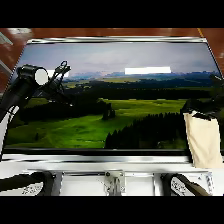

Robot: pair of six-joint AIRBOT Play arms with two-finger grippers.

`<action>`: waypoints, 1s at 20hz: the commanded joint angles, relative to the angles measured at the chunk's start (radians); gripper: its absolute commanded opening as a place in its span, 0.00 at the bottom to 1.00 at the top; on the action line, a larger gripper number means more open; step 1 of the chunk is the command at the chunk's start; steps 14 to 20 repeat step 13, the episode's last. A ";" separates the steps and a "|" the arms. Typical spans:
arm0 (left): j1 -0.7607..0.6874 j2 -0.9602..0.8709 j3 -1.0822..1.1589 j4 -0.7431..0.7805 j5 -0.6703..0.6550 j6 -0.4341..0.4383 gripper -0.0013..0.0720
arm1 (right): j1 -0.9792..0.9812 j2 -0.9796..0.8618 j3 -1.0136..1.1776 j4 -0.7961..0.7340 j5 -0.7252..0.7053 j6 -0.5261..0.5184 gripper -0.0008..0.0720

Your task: Fold the shirts.

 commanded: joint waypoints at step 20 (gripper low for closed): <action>-0.004 -0.002 0.000 0.034 -0.002 0.063 0.97 | 0.011 -0.003 0.001 0.019 0.008 0.007 0.94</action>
